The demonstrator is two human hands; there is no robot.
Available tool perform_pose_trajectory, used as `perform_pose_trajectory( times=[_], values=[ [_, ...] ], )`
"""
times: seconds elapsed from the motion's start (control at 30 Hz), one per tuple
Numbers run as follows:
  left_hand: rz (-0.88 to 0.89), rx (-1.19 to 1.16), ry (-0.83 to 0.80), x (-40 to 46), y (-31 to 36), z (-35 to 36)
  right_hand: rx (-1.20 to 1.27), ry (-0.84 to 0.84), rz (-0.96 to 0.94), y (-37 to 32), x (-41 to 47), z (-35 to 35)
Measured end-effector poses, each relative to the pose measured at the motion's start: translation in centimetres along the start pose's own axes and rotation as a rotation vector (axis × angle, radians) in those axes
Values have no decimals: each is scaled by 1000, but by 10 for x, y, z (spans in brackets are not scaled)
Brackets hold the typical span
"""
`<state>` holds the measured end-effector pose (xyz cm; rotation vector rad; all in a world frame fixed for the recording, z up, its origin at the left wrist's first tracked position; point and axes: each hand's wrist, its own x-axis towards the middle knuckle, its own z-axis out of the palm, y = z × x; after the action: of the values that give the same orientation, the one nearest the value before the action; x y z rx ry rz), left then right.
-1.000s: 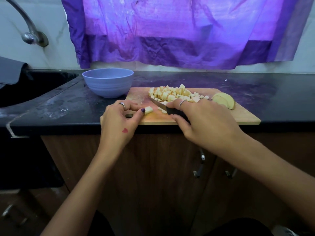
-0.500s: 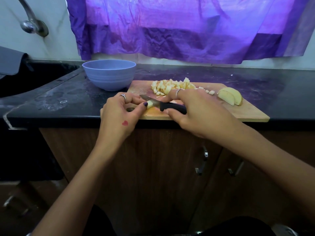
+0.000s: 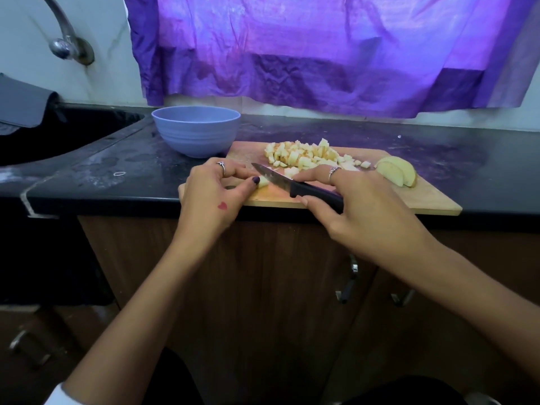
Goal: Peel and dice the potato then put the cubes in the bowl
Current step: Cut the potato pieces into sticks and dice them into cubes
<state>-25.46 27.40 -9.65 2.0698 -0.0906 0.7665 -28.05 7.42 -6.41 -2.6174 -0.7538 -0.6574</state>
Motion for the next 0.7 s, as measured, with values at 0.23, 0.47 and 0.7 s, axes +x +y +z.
perform_pose_trajectory(
  times=[0.23, 0.47, 0.7],
  values=[
    [5, -13, -32, 4, -4, 0, -16, -64, 10, -9, 6, 2],
    [8, 5, -2, 0, -4, 1, -197, -97, -47, -22, 4, -2],
    [-14, 12, 60, -4, -3, 3, -45, 15, 7, -10, -7, -5]
  ],
)
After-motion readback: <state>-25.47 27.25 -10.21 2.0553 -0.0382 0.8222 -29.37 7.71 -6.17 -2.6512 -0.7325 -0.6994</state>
